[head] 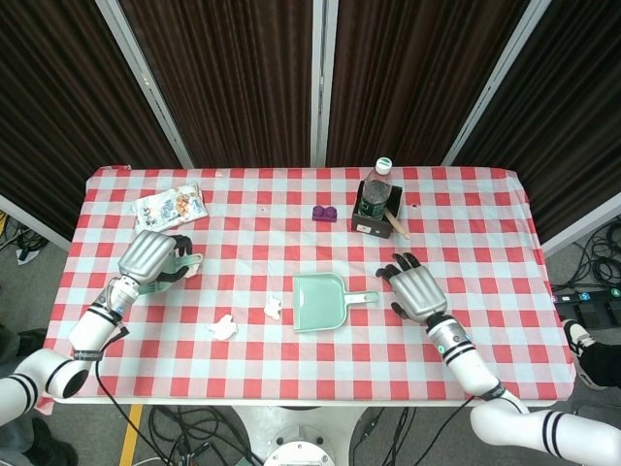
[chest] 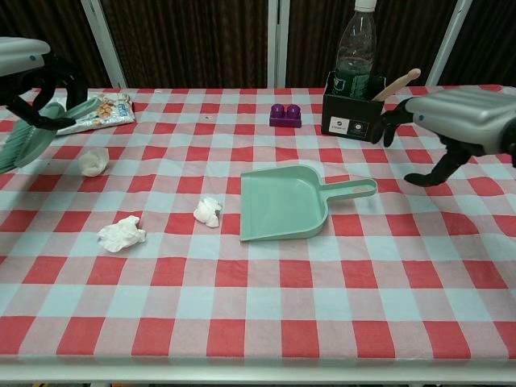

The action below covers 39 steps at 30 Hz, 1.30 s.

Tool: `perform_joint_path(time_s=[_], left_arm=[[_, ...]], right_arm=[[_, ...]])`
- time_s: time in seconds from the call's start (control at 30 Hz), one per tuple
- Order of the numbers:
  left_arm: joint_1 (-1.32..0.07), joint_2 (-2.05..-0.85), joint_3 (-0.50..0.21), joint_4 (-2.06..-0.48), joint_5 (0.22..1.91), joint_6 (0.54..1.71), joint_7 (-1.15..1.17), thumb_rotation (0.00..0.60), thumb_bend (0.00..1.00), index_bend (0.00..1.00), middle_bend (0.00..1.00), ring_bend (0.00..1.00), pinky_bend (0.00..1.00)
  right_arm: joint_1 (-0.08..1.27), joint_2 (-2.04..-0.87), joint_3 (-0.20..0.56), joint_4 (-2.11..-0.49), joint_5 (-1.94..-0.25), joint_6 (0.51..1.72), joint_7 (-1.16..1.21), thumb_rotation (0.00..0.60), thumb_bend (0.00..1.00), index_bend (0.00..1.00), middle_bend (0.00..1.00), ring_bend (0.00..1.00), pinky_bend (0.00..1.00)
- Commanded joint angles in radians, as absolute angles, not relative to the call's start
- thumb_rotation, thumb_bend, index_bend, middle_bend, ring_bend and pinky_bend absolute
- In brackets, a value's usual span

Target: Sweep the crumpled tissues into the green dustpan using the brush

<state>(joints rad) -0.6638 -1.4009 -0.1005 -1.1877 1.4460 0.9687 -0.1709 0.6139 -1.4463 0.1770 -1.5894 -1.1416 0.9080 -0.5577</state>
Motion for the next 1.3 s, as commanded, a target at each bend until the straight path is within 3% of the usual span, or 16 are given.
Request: perform_joint_path(time_s=[0.03, 0.6, 1.3], left_arm=[[-0.666, -1.405, -0.096, -1.181, 1.453, 0.972, -0.182, 0.600, 0.48, 0.55, 0.56, 0.67, 0.92], [-0.656, -1.399, -0.076, -1.189, 1.465, 0.993, -0.191, 0.600, 0.48, 0.55, 0.56, 0.67, 0.92], [-0.658, -1.403, -0.066, -1.173, 1.466, 0.990, -0.202, 0.600, 0.48, 0.55, 0.56, 0.66, 0.92]], right_arm=[[0.652, -1.510, 0.170, -1.541, -1.093, 0.889, -0.614, 0.600, 0.16, 0.29, 0.29, 0.11, 0.14], [0.726, -1.651, 0.142, -1.442, -1.041, 0.940, -0.717, 0.600, 0.18, 0.39, 0.35, 0.18, 0.15], [0.770, -1.684, 0.126, -1.409, -0.995, 0.947, -0.746, 0.600, 0.23, 0.46, 0.43, 0.24, 0.17]])
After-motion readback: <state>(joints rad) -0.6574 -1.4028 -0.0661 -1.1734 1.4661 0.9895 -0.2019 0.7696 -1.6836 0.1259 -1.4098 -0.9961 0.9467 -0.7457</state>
